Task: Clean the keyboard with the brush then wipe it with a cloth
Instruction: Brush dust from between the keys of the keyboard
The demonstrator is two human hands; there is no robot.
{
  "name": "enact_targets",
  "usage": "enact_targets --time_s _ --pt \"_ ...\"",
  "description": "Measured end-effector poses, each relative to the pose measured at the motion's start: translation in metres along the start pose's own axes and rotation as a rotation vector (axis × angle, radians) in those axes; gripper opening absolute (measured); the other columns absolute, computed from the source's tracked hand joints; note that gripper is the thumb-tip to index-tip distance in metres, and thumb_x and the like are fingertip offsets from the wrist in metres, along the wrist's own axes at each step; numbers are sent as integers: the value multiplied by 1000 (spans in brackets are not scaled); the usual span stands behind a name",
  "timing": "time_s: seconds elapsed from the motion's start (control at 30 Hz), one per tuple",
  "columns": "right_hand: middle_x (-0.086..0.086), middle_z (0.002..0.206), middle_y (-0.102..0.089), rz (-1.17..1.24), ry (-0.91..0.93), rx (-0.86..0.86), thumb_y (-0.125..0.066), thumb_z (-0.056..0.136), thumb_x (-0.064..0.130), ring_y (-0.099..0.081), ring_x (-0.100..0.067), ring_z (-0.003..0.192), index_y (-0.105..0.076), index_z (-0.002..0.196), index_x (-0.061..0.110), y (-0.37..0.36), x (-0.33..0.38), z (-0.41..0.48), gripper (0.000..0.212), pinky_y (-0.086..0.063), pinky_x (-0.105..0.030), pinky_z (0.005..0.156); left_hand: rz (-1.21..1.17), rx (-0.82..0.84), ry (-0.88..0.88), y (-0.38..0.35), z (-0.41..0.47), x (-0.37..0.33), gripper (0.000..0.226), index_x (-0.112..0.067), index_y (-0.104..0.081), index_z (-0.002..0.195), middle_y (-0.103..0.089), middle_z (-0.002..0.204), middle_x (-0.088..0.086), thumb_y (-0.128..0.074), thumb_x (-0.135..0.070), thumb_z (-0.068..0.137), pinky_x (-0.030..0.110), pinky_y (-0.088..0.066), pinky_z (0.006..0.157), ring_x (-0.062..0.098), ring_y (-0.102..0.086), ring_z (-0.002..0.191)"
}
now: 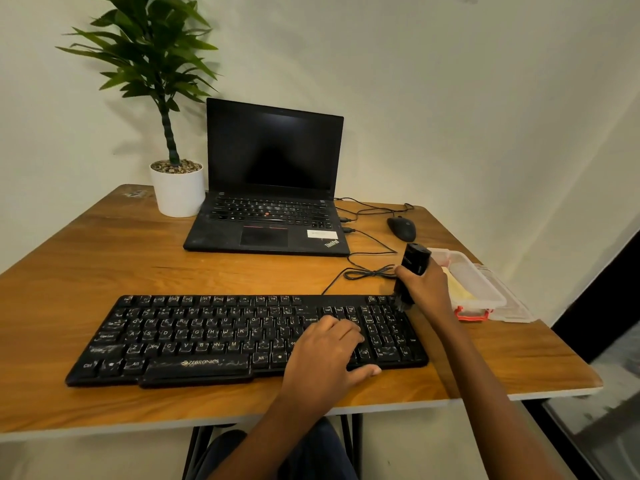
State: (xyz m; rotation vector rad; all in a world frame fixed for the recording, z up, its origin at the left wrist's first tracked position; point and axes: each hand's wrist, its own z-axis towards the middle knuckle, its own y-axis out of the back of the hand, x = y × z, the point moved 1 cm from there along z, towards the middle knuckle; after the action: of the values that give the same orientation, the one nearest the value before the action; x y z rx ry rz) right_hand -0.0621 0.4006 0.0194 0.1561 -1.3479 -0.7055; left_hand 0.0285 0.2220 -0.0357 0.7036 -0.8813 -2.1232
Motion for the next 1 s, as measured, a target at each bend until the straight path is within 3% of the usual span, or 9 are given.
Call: enact_targets --time_s 0.17,0.33,0.43,0.53,0.7,0.77,0.87,1.0 --pt "4 106 -56 26 44 -13 -64 84 25 -54 -15 102 -51 121 14 -10 2 -4 41 -45 -35 91 -1 0 5 1 1 0 51 -30 -70 89 -65 93 -19 -37 -67 75 17 -50 71 2 -59 85" --pt "4 94 -59 64 34 70 -65 83 22 -58 -20 99 -51 108 18 0 -1 -2 29 -48 -33 85 -3 7 2 0 1 1 51 -31 -70 89 -65 92 -19 -36 -67 75 17 -50 70 2 -59 84" --pt "-4 108 -62 7 77 16 -64 84 26 -58 -20 102 -52 117 14 -7 2 -3 37 -49 -37 89 1 4 -3 0 2 1 51 -31 -70 87 -65 91 -20 -35 -67 75 16 -50 69 1 -59 82" --pt "4 107 -57 22 83 21 -63 85 30 -53 -13 100 -50 122 16 -15 6 -11 42 -44 -32 85 -1 10 -3 -1 2 2 51 -31 -70 86 -65 90 -19 -35 -67 74 16 -49 68 1 -59 81" --pt "7 84 -57 78 48 47 -64 83 21 -60 -19 88 -51 101 18 -12 8 -3 22 -49 -32 76 -4 12 -9 -1 1 2 51 -31 -69 85 -64 88 -19 -35 -67 74 16 -50 67 2 -59 80" --pt "4 89 -60 43 63 42 -63 84 23 -60 -17 85 -51 105 17 -14 9 -1 25 -52 -35 77 2 13 -9 -1 2 2 51 -32 -69 85 -64 87 -20 -34 -68 74 16 -50 67 1 -58 79" --pt "4 98 -59 19 80 142 -62 86 32 -58 -13 88 -51 111 21 -19 10 -6 30 -48 -29 75 1 18 -9 -1 2 2 52 -32 -69 84 -64 87 -20 -33 -68 73 15 -49 66 1 -58 79" --pt "3 84 -58 146 26 206 -63 85 20 -58 -17 83 -51 89 24 -10 9 -2 13 -47 -25 68 -1 8 -4 -1 1 1 52 -33 -69 84 -63 88 -21 -33 -68 73 15 -48 67 1 -57 80"
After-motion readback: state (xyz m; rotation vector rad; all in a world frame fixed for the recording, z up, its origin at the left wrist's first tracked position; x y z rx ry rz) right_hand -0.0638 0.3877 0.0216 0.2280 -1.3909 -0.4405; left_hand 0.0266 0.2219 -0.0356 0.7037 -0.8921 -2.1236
